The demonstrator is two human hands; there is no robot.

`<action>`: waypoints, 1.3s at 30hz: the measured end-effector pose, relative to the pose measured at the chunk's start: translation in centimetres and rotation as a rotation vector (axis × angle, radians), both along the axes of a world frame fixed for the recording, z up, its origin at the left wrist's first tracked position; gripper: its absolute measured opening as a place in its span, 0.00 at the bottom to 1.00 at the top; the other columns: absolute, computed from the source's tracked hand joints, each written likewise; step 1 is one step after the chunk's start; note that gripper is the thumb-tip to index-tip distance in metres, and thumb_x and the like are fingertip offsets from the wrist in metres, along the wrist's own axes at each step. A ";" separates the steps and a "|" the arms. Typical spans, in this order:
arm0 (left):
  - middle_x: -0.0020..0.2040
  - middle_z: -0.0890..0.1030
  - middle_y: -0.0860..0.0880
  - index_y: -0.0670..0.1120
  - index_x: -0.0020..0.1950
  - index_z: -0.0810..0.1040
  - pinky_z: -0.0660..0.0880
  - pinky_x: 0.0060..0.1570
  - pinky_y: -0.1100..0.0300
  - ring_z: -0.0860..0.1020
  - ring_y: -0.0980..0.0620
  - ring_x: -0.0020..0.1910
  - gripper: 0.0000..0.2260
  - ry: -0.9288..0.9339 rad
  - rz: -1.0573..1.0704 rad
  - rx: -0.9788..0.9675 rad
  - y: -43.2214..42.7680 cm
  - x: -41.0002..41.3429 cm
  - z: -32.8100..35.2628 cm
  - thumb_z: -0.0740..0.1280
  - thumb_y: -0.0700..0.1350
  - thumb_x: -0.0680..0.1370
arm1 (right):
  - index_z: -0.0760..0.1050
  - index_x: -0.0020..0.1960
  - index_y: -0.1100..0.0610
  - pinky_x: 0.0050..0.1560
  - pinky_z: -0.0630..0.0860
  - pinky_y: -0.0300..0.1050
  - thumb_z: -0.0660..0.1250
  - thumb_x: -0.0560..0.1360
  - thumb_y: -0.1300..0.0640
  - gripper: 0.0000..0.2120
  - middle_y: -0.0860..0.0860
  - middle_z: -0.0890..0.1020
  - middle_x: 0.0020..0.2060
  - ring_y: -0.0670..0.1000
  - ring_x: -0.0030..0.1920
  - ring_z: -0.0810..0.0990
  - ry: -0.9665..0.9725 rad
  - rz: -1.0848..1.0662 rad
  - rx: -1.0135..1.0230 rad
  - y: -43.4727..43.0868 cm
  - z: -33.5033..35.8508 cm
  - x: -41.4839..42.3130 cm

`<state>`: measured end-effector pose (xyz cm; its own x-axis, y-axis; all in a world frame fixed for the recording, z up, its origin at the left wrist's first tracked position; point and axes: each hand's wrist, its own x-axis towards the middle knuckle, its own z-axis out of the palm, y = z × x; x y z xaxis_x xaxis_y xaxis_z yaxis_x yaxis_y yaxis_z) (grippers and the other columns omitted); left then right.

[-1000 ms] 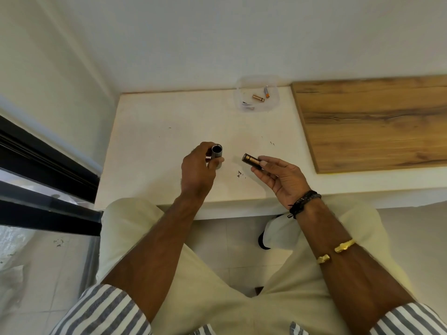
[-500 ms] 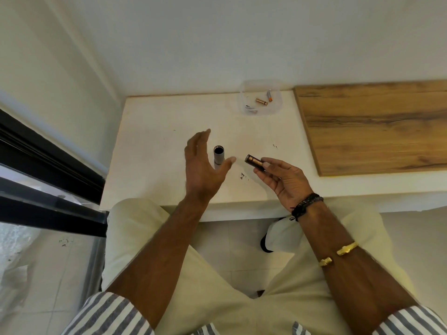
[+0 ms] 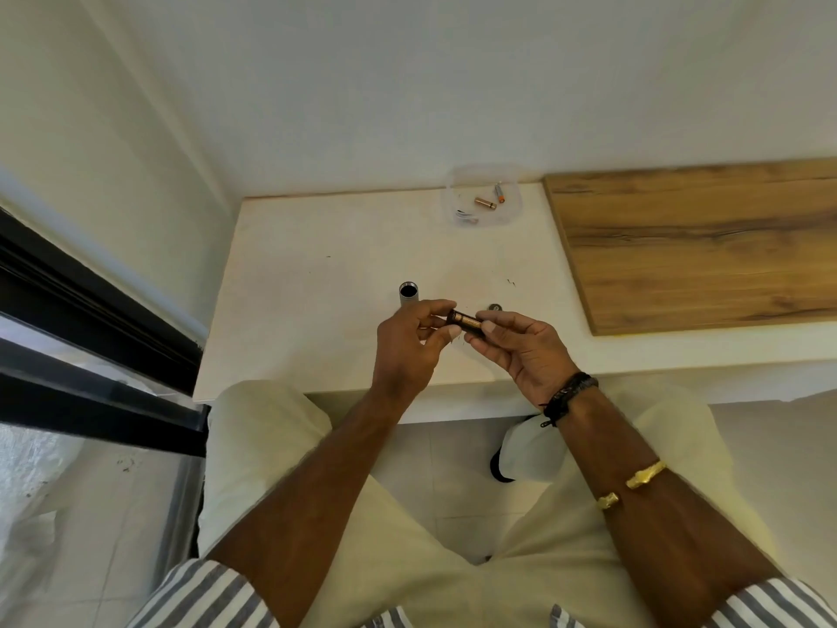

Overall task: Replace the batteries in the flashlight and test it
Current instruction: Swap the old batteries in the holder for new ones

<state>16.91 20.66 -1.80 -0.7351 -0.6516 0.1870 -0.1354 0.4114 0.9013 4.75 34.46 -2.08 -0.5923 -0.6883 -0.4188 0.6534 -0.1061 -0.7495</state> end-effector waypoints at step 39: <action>0.50 0.85 0.47 0.45 0.58 0.83 0.82 0.52 0.55 0.84 0.53 0.47 0.13 -0.111 -0.081 -0.108 0.6 0.1 -1.2 0.75 0.42 0.74 | 0.85 0.46 0.57 0.53 0.85 0.56 0.71 0.73 0.63 0.05 0.57 0.87 0.46 0.58 0.50 0.87 0.446 0.054 0.426 -1.3 0.0 1.2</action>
<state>17.02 21.29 -2.99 -0.8044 -0.5701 0.1672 -0.1943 0.5184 0.8328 5.91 33.14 -2.11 -0.7425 -0.5489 -0.3838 0.2638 0.2871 -0.9209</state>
